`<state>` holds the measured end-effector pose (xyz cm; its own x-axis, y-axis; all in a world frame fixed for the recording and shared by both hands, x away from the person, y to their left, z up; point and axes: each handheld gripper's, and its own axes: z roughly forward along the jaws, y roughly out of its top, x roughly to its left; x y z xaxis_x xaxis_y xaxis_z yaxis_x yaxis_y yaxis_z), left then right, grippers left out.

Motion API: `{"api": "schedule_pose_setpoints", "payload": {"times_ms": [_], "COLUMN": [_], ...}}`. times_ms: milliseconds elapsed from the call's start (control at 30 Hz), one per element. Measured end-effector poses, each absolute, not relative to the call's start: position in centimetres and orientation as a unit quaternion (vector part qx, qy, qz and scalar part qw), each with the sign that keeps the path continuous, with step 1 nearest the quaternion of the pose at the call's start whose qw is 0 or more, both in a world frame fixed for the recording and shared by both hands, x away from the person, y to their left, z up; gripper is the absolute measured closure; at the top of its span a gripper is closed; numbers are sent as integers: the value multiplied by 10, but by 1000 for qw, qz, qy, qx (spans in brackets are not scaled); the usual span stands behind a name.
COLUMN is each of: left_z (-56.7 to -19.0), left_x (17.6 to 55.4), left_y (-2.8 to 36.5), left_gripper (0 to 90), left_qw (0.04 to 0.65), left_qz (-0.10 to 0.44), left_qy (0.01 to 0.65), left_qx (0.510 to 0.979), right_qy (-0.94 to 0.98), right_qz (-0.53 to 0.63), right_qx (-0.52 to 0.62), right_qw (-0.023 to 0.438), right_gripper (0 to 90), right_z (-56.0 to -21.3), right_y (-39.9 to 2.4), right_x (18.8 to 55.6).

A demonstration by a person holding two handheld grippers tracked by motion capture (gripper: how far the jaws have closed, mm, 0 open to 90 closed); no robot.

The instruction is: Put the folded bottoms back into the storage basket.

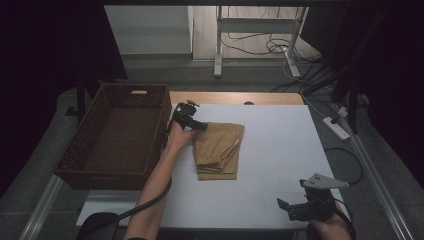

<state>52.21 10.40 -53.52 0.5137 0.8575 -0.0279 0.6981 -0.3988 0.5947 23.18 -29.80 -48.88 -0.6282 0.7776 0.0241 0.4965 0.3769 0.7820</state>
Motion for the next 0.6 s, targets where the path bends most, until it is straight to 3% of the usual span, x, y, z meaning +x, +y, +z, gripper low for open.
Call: {"api": "schedule_pose_setpoints", "payload": {"times_ms": [367, 467, 600], "left_z": [-545, -544, -543], "left_x": [515, 511, 506], "left_y": [102, 102, 101], "left_gripper": [117, 231, 446], "left_qw": [293, 305, 318], "left_qz": [140, 136, 126], "left_qy": [459, 445, 425], "left_qx": [827, 831, 838], "right_qy": [812, 812, 813], "right_qz": [395, 395, 393], "right_qx": [392, 391, 391], "right_qw": [179, 180, 180], "right_gripper": [0, 0, 0], "right_z": [-489, -489, -489], "right_y": [-297, -297, -297], "right_x": [231, 231, 231]}}
